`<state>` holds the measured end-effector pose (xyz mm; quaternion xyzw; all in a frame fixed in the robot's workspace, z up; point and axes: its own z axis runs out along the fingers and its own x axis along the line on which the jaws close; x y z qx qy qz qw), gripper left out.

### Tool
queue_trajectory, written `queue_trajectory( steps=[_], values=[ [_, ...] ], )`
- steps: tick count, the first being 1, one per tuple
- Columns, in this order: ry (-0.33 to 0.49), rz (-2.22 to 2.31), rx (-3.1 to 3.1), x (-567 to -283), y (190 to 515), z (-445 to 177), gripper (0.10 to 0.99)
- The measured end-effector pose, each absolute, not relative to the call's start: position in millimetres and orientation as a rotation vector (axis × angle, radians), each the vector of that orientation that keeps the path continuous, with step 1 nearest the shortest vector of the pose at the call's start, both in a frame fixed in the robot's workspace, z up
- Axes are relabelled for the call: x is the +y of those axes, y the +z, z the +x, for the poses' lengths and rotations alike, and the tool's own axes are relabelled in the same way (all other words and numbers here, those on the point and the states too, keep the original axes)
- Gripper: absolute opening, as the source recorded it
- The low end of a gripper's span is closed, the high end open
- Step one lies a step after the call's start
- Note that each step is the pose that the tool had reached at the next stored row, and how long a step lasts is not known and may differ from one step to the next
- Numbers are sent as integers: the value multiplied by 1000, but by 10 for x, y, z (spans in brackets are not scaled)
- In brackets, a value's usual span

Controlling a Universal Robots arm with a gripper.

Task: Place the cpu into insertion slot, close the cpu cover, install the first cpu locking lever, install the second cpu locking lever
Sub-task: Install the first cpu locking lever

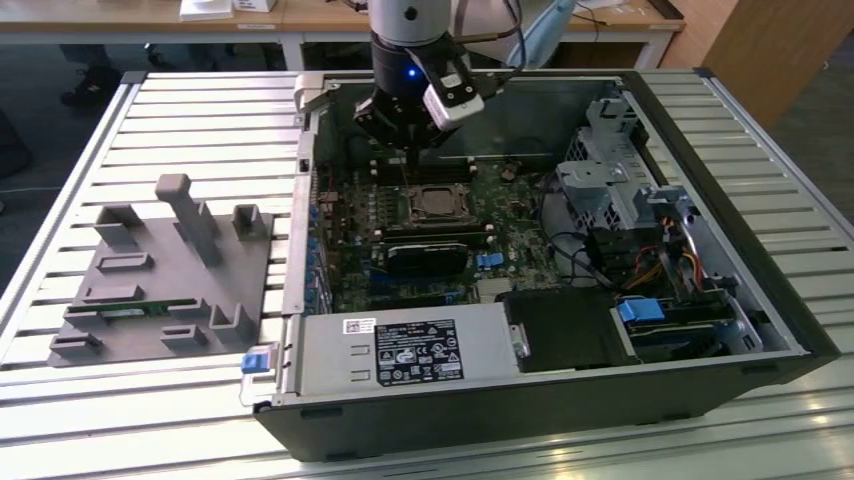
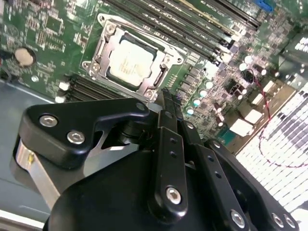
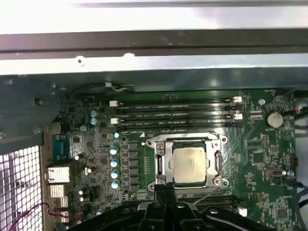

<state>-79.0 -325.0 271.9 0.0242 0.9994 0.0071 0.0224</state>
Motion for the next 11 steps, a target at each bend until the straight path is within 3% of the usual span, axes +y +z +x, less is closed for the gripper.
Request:
queue_trajectory(
  steps=[11],
  values=[
    [22, 70, 3096, -3153, 2607, -970, 118]
  ],
)
